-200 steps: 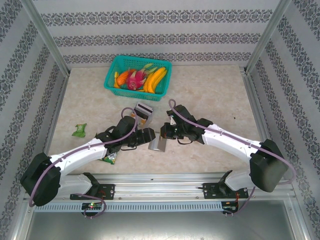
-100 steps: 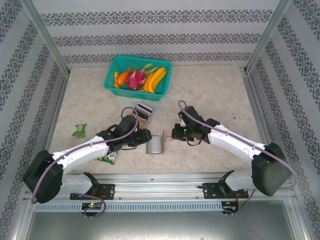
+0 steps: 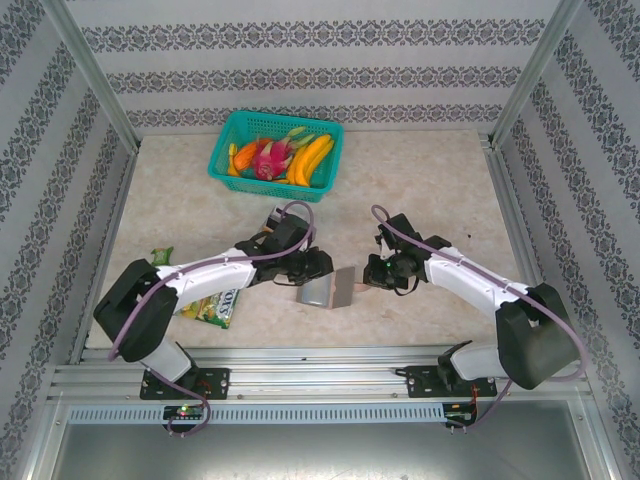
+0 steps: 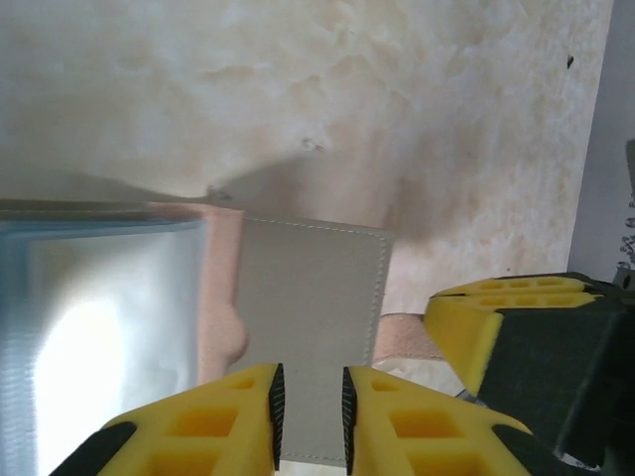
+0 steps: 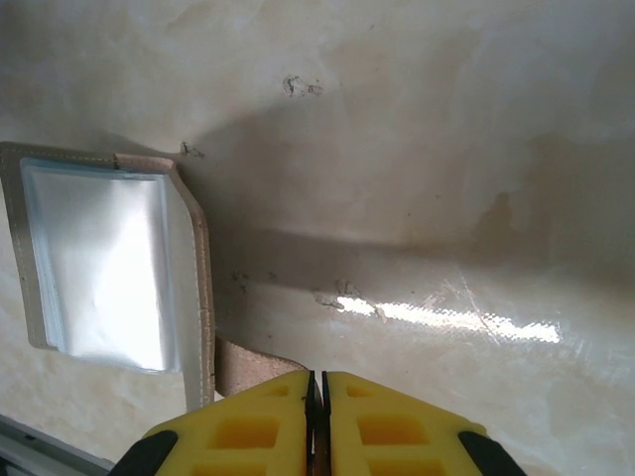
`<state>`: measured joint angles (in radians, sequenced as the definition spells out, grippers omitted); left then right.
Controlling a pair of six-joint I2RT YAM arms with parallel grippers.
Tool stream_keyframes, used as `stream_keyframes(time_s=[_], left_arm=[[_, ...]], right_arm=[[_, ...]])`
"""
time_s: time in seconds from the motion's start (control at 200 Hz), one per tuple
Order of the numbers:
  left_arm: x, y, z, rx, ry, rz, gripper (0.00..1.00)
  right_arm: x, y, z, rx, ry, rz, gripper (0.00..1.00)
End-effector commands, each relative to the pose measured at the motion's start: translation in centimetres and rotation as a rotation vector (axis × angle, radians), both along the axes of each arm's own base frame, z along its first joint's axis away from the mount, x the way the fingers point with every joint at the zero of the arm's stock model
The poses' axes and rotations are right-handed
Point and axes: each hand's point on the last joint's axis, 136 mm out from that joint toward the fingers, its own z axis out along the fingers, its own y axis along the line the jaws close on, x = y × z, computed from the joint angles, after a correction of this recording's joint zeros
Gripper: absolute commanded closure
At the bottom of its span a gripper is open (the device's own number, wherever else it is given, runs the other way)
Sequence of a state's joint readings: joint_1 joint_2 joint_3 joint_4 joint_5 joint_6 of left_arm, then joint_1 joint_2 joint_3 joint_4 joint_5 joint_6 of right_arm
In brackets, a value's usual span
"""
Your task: Put the credit cards into the card holder
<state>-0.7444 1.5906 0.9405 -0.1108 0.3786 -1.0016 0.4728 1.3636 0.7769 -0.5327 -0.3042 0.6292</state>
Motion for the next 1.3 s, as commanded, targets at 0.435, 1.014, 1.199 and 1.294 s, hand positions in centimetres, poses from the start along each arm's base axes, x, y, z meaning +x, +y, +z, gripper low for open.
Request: stream_keyframes(time_s=[0.435, 1.014, 1.199, 1.294], left_arm=[[0.8, -3.8, -5.6, 0.063, 0.125, -0.109, 0.83], [0.8, -2.7, -8.4, 0.107, 0.139, -0.065, 0.86], [0.8, -2.3, -8.1, 0.109, 0.129, -0.06, 0.86], [0.8, -2.2, -8.1, 0.113, 0.124, -0.065, 0.86]], right_arm=[[1.4, -1.6, 0.7, -0.038, -0.071, -0.129, 0.79], [0.6, 4.2, 2.6, 0.164, -0.093, -0.119, 0.99], [0.5, 4.1, -0.3, 0.047, -0.046, -0.088, 1.0], [0.5, 4.8, -1.4, 0.083, -0.032, -0.06, 0.99]])
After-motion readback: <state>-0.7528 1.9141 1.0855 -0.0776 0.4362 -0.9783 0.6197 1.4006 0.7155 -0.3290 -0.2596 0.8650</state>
